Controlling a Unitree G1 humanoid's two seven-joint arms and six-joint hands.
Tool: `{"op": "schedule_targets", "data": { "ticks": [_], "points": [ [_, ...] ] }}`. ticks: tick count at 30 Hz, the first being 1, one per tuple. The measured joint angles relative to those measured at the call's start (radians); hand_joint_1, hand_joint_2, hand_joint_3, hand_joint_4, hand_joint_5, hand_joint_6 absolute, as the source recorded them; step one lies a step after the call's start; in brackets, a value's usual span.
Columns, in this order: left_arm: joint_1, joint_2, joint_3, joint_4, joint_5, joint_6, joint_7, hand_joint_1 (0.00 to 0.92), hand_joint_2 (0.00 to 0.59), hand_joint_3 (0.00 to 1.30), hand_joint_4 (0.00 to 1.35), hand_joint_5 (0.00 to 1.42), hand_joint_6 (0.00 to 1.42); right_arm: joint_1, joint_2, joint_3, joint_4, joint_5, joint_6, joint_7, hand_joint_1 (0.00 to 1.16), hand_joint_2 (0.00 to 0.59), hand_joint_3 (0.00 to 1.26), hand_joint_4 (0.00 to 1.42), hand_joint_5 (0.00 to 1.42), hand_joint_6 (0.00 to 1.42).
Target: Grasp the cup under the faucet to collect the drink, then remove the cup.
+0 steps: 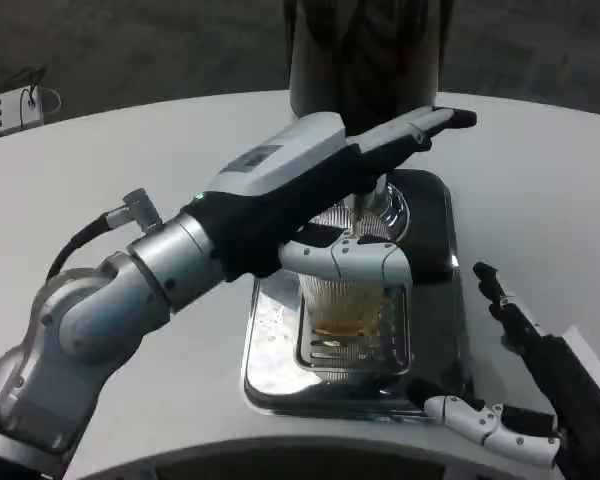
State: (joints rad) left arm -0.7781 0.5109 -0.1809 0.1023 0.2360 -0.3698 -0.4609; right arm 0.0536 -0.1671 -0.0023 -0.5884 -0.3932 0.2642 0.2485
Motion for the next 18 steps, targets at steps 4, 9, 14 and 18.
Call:
{"op": "schedule_targets", "data": {
  "ticks": [4,9,14,18],
  "points": [
    [-0.003,0.001,0.001,0.002,-0.005,0.000,-0.005,0.000,0.000,0.08,0.02,0.11,0.17,-0.044,-0.002,0.023,0.044,0.007,-0.003,-0.021,0.78,0.220,0.00,0.00,0.00,0.02],
    [-0.004,0.002,0.001,0.005,-0.007,0.000,-0.005,0.000,0.000,0.08,0.02,0.10,0.17,-0.087,-0.001,0.044,0.093,0.007,-0.005,-0.050,0.79,0.219,0.00,0.00,0.00,0.02],
    [-0.007,0.004,0.002,0.005,-0.009,0.000,-0.013,0.000,0.000,0.08,0.02,0.10,0.17,-0.144,0.002,0.059,0.157,0.009,-0.008,-0.082,0.80,0.219,0.00,0.00,0.00,0.02],
    [-0.011,0.012,0.003,0.005,-0.009,0.000,-0.020,0.000,0.000,0.08,0.02,0.10,0.16,-0.185,0.008,0.066,0.206,0.020,-0.011,-0.107,0.80,0.219,0.00,0.00,0.00,0.01]
  ]
}}
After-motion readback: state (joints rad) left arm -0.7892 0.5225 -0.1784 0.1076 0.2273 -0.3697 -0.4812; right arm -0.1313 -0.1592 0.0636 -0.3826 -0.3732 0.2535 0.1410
